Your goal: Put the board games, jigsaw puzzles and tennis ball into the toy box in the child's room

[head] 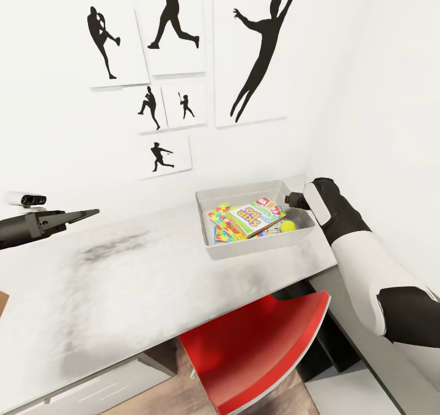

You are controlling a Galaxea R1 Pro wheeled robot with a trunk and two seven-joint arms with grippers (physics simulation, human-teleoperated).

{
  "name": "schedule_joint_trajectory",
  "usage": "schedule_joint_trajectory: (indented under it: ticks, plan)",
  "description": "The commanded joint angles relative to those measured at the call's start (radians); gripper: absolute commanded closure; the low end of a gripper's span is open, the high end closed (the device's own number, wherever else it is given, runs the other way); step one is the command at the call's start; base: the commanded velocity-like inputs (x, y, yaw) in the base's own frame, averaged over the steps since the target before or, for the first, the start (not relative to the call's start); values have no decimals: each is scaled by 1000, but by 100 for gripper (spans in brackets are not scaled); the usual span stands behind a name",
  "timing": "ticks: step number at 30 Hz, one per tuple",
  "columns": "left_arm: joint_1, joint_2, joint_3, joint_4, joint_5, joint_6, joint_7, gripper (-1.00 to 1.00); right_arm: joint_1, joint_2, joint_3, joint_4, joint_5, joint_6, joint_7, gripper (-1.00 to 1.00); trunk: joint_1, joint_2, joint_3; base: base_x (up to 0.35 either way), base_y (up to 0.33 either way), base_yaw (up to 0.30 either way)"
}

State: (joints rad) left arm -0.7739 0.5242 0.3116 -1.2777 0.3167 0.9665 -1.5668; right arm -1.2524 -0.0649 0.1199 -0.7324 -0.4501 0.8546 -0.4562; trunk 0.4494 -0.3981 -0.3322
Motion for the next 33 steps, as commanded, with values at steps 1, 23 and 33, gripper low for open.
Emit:
schedule_joint_trajectory:
  ticks: [1,23,33]
  plan:
    - [-1,0,0,0,-1,11,-4,-100,0,-1,6,-1,-10,2,-9,-100,1,-2,-2,0,0,0]
    - [-1,0,1,0,-1,11,-4,-100,13,-18,-7,-137,-25,36,-2,-100,1,-2,27,-71,0,-3]
    - [-1,0,20,0,-1,11,-4,-100,14,-19,-53,-139,-27,39,-1,-100,1,-2,42,-144,151,-168]
